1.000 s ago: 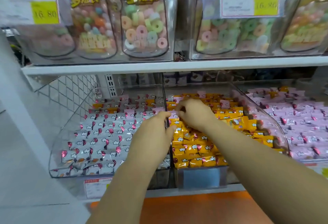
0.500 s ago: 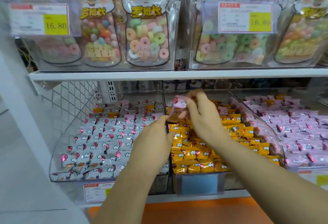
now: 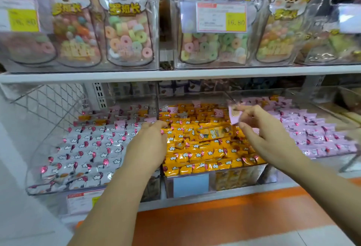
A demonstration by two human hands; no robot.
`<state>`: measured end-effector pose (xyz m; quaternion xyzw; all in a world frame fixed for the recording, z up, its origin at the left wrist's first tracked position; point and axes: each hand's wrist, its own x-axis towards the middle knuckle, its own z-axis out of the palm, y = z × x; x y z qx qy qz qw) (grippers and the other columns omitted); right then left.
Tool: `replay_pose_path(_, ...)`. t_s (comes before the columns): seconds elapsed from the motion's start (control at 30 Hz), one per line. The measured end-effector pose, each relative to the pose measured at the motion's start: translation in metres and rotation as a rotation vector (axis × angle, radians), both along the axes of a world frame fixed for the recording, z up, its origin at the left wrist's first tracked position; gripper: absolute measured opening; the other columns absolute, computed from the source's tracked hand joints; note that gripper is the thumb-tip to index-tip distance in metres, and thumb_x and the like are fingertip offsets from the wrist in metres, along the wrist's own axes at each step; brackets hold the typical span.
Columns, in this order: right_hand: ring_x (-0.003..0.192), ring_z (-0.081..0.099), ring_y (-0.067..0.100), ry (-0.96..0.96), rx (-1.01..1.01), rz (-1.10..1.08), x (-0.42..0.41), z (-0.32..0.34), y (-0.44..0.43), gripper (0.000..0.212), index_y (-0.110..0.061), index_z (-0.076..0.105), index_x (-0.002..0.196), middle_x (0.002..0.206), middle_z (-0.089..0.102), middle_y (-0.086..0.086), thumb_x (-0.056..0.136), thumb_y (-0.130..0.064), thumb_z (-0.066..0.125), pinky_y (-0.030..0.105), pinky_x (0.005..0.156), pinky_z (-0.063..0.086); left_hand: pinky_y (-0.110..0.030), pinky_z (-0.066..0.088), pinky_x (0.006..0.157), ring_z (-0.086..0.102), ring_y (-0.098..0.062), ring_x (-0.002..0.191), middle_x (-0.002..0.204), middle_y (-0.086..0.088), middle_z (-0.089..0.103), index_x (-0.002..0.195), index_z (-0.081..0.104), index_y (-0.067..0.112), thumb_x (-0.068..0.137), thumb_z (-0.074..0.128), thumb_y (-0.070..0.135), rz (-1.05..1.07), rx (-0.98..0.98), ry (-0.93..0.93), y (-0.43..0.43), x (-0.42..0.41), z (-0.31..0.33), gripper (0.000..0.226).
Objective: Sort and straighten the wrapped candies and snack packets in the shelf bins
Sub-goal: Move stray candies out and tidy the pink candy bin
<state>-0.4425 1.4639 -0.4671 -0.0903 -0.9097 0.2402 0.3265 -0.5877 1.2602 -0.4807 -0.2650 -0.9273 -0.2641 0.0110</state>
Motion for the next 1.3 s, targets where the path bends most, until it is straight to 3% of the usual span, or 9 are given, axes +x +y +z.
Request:
replay_pose_path(0.1, 0.076, 0.057, 0.009, -0.174, 0.12, -0.073, 0.011, -0.006, 0.013, 0.018, -0.027, 0.046, 0.098, 0.105, 0.061, -0.012, 0.087, -0.023, 0.06, 0.029, 0.062, 0.041, -0.032, 0.05, 0.079, 0.052, -0.016, 0.081, 0.135, -0.006, 0.041, 0.134, 0.045, 0.031, 0.098, 0.045, 0.026, 0.017, 0.004, 0.001, 0.003, -0.001, -0.002, 0.036)
replay_pose_path(0.2, 0.079, 0.056, 0.016, -0.288, 0.194, -0.155, 0.014, -0.008, 0.019, 0.039, -0.024, 0.051, 0.117, 0.106, 0.065, 0.002, 0.082, -0.032, 0.065, 0.038, 0.072, 0.047, -0.033, 0.049, 0.082, 0.047, -0.013, 0.081, 0.134, -0.006, 0.039, 0.135, 0.045, 0.03, 0.096, 0.049, 0.027, 0.02, -0.005, 0.024, 0.004, 0.001, -0.002, 0.039)
replay_pose_path(0.4, 0.116, 0.048, 0.021, -0.205, 0.319, -0.137, -0.012, 0.009, -0.005, 0.042, -0.022, 0.056, 0.124, 0.119, 0.062, -0.002, 0.084, -0.032, 0.064, 0.037, 0.094, 0.039, -0.024, 0.038, 0.075, 0.043, -0.009, 0.083, 0.139, -0.005, 0.039, 0.136, 0.042, 0.031, 0.096, 0.05, 0.029, -0.016, 0.0, 0.012, 0.0, 0.003, 0.003, 0.042)
replay_pose_path(0.5, 0.127, 0.04, 0.016, -0.299, 0.392, -0.054, -0.04, 0.007, -0.02, 0.044, -0.028, 0.048, 0.133, 0.134, 0.052, -0.006, 0.091, -0.029, 0.056, 0.034, 0.105, 0.032, -0.03, 0.045, 0.083, 0.055, -0.018, 0.105, 0.137, -0.003, 0.047, 0.135, 0.045, 0.029, 0.095, 0.051, 0.028, -0.023, 0.053, -0.018, -0.005, 0.001, 0.007, 0.04)
replay_pose_path(0.57, 0.129, 0.036, 0.018, -0.4, 0.441, -0.041, -0.056, 0.001, -0.026, 0.047, -0.028, 0.041, 0.138, 0.138, 0.049, -0.005, 0.093, -0.028, 0.051, 0.036, 0.107, 0.03, -0.034, 0.05, 0.085, 0.056, -0.017, 0.107, 0.132, 0.0, 0.054, 0.134, 0.046, 0.029, 0.096, 0.051, 0.027, -0.034, 0.095, -0.04, -0.009, -0.001, 0.008, 0.039)
replay_pose_path(0.67, 0.125, 0.039, 0.021, -0.499, 0.461, -0.036, -0.07, -0.005, -0.029, 0.047, -0.027, 0.038, 0.141, 0.136, 0.05, -0.001, 0.095, -0.025, 0.049, 0.041, 0.105, 0.035, -0.029, 0.049, 0.078, 0.057, -0.008, 0.087, 0.123, 0.003, 0.06, 0.134, 0.046, 0.031, 0.096, 0.05, 0.029, -0.049, 0.137, -0.076, -0.014, -0.005, 0.006, 0.038)
replay_pose_path(0.83, 0.118, 0.038, 0.017, -0.432, 0.494, 0.059, -0.079, -0.001, -0.037, 0.043, -0.028, 0.043, 0.137, 0.13, 0.047, -0.003, 0.094, -0.03, 0.051, 0.034, 0.1, 0.036, -0.026, 0.047, 0.078, 0.057, -0.006, 0.088, 0.126, 0.006, 0.058, 0.134, 0.046, 0.032, 0.095, 0.051, 0.031, -0.058, 0.163, -0.101, -0.016, -0.009, 0.002, 0.039)
replay_pose_path(1.07, 0.111, 0.05, 0.012, -0.005, -0.006, 0.12, -0.104, 0.014, -0.062, 0.039, -0.015, 0.047, 0.128, 0.12, 0.054, 0.0, 0.091, -0.022, 0.058, 0.022, 0.092, 0.041, -0.038, 0.051, 0.088, 0.06, -0.013, 0.103, 0.129, 0.009, 0.057, 0.13, 0.048, 0.032, 0.094, 0.053, 0.032, -0.039, 0.167, -0.111, -0.016, -0.009, 0.004, 0.037)
replay_pose_path(1.3, 0.091, 0.05, 0.003, -0.033, -0.255, 0.073, -0.132, -0.011, -0.064, 0.035, -0.017, 0.045, 0.128, 0.103, 0.052, -0.01, 0.094, -0.022, 0.054, 0.0, 0.063, 0.036, -0.038, 0.054, 0.082, 0.063, -0.01, 0.091, 0.122, 0.011, 0.061, 0.129, 0.047, 0.033, 0.095, 0.052, 0.032, -0.038, 0.132, -0.081, -0.015, -0.009, 0.003, 0.035)
